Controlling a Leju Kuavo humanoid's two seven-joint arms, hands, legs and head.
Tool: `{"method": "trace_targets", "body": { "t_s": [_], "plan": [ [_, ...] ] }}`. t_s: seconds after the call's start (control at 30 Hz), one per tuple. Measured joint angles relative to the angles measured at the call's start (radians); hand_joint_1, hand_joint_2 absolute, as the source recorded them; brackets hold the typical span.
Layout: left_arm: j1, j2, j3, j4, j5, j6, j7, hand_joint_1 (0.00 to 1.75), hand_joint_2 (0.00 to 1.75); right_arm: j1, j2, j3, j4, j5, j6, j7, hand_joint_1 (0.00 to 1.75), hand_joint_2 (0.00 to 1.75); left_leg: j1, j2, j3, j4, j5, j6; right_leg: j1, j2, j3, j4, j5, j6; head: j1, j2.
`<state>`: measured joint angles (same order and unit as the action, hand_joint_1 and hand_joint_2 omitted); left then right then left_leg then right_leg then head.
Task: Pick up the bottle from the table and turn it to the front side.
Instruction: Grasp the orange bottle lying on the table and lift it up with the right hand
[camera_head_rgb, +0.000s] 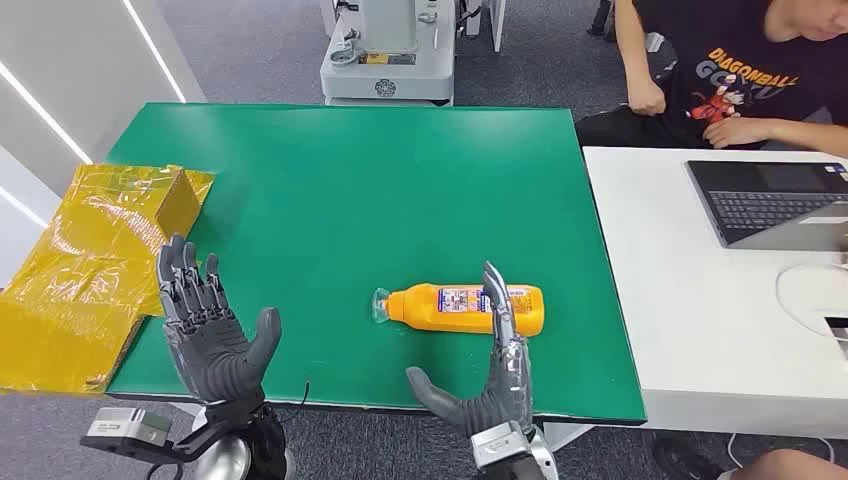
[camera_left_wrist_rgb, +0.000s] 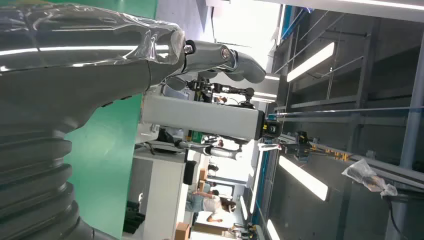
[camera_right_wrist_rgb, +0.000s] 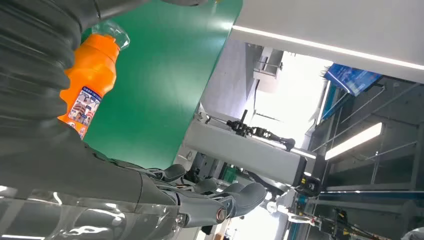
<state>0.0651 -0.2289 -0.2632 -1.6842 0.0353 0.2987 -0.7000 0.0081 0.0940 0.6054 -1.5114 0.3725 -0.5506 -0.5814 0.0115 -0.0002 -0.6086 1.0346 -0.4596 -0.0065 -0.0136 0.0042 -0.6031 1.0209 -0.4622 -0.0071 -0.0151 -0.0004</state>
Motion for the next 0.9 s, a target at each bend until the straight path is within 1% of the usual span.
{"method": "trace_targets", "body": {
  "t_s": [0.07, 0.17, 0.23, 0.33, 0.4, 0.5, 0.57, 0.63, 0.8, 0.87, 0.9],
  "plan": [
    [0.0, 0.0, 0.0, 0.0, 0.0, 0.0, 0.0, 0.0, 1.75, 0.0, -0.002, 0.0, -0.004, 0.03, -0.007, 0.02, 0.0, 1.75, 0.0, 0.0, 0.0, 0.0, 0.0, 0.0, 0.0, 0.0, 0.0, 0.0, 0.0, 0.0, 0.0, 0.0],
    [0.0, 0.0, -0.001, 0.0, -0.002, 0.0, 0.0, 0.0, 1.75, 0.001, -0.008, -0.003, -0.015, 0.132, -0.017, 0.082, 0.0, 1.75, 0.0, 0.0, 0.0, 0.0, 0.0, 0.0, 0.0, 0.0, 0.0, 0.0, 0.0, 0.0, 0.0, 0.0],
    [0.0, 0.0, -0.002, 0.0, -0.003, -0.001, 0.0, 0.0, 1.75, -0.005, -0.013, -0.015, -0.024, 0.209, -0.003, 0.121, 0.0, 1.75, 0.0, 0.0, 0.0, 0.0, 0.0, 0.0, 0.0, 0.0, 0.0, 0.0, 0.0, 0.0, 0.0, 0.0],
    [0.0, 0.0, -0.002, 0.0, -0.003, -0.008, 0.0, 0.0, 1.75, -0.034, -0.024, -0.049, -0.029, 0.315, 0.062, 0.173, 0.0, 1.75, 0.0, 0.0, 0.0, 0.0, 0.0, 0.0, 0.0, 0.0, 0.0, 0.0, 0.0, 0.0, 0.0, 0.0],
    [0.0, 0.0, -0.003, 0.0, -0.001, -0.014, 0.0, 0.0, 1.75, -0.062, -0.034, -0.065, -0.027, 0.362, 0.112, 0.194, 0.0, 1.75, 0.0, 0.0, 0.0, 0.0, 0.0, 0.0, 0.0, 0.0, 0.0, 0.0, 0.0, 0.0, 0.0, 0.0],
    [-0.001, 0.0, -0.004, 0.0, 0.0, -0.026, 0.0, 0.0, 1.75, -0.119, -0.06, -0.081, -0.009, 0.446, 0.201, 0.236, 0.0, 1.75, 0.0, 0.0, 0.0, 0.0, 0.0, 0.0, 0.0, 0.0, 0.0, 0.0, 0.001, 0.0, 0.0, 0.0],
    [-0.001, 0.0, -0.005, 0.0, 0.002, -0.037, 0.0, 0.0, 1.75, -0.179, -0.09, -0.083, 0.024, 0.517, 0.291, 0.267, 0.0, 1.75, 0.0, 0.001, 0.0, 0.001, 0.0, 0.0, 0.0, 0.001, 0.0, 0.0, 0.001, 0.0, 0.0, 0.0],
    [-0.003, 0.0, -0.007, 0.001, 0.006, -0.049, 0.0, 0.0, 1.75, -0.261, -0.128, -0.083, 0.083, 0.553, 0.393, 0.273, 0.0, 1.75, 0.0, 0.001, 0.0, 0.002, 0.001, 0.001, 0.0, 0.001, 0.001, 0.0, 0.002, 0.001, 0.0, 0.0],
    [-0.021, 0.0, -0.012, 0.01, 0.029, -0.065, 0.0, 0.0, 1.75, -0.543, -0.212, -0.049, 0.315, 0.543, 0.599, 0.199, 0.0, 1.75, 0.0, 0.0, 0.0, 0.003, 0.002, 0.003, 0.0, 0.0, 0.001, 0.0, 0.004, 0.002, 0.0, 0.0],
    [-0.032, 0.0, -0.014, 0.013, 0.035, -0.067, 0.0, 0.0, 1.75, -0.637, -0.24, -0.028, 0.397, 0.539, 0.647, 0.182, 0.0, 1.75, 0.0, -0.002, 0.0, 0.004, 0.003, 0.004, 0.0, -0.002, 0.001, 0.0, 0.004, 0.003, 0.0, 0.0],
    [-0.035, 0.0, -0.014, 0.014, 0.037, -0.068, 0.0, 0.0, 1.75, -0.668, -0.25, -0.02, 0.427, 0.538, 0.659, 0.178, 0.0, 1.75, 0.0, -0.003, 0.0, 0.004, 0.003, 0.004, 0.0, -0.002, 0.002, 0.0, 0.004, 0.003, 0.0, 0.0]
  ]
}}
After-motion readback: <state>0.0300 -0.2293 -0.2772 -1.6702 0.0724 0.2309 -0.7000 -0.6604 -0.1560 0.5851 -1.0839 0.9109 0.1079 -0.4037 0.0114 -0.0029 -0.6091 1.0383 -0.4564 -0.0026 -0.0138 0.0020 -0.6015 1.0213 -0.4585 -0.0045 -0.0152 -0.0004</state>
